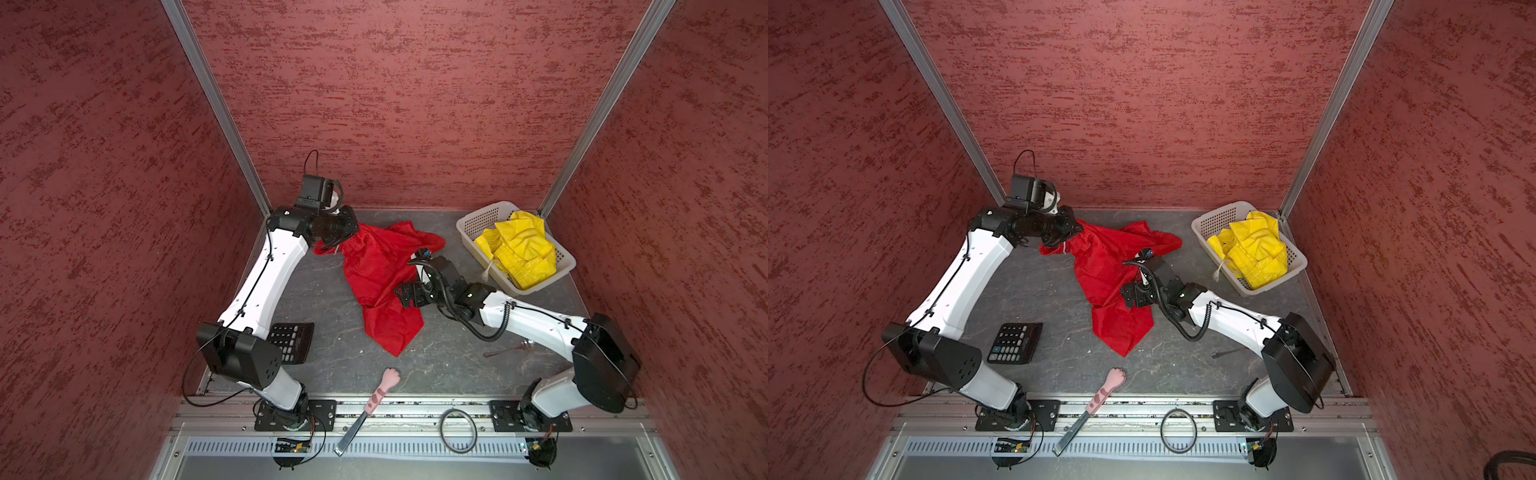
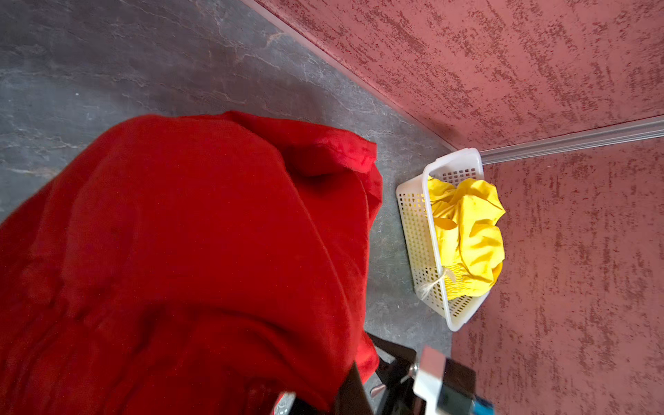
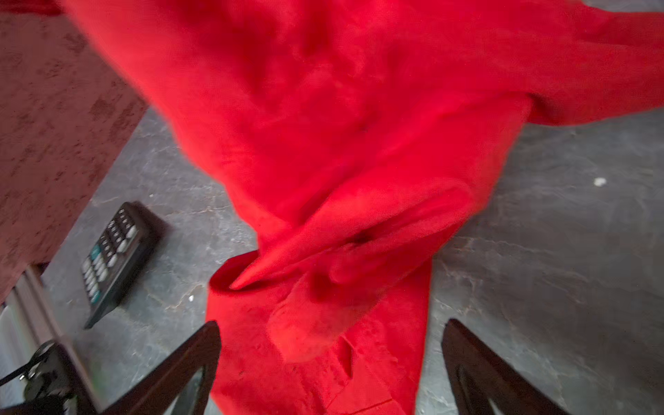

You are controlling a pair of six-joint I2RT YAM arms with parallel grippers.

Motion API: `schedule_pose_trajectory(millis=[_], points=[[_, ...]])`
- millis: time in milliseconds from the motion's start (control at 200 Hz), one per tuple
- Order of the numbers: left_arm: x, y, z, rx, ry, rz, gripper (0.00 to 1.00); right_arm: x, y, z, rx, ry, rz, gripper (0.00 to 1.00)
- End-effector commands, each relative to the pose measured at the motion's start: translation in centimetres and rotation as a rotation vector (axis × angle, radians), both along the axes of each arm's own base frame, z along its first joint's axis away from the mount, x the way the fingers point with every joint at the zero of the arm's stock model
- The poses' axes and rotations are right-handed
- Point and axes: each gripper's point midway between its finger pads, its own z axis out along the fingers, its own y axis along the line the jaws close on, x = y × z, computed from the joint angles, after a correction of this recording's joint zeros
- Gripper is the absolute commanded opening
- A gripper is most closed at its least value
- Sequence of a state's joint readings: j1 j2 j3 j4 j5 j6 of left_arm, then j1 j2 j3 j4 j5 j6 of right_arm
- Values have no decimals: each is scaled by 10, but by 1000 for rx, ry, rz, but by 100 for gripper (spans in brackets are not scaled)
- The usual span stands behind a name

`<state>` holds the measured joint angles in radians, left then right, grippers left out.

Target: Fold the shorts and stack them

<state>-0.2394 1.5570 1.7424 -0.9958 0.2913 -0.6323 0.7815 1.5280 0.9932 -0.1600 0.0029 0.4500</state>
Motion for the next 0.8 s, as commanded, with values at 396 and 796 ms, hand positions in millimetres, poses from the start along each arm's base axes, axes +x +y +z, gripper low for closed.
schedule_pose_trajectory(millis=[396,796], points=[[-20,16,-8,-109,54,35,0,4,33,-62,176,205,-34,32],[-32,67,20,-138,-21,130,0,88,-151,149,85,-281,-445,0]])
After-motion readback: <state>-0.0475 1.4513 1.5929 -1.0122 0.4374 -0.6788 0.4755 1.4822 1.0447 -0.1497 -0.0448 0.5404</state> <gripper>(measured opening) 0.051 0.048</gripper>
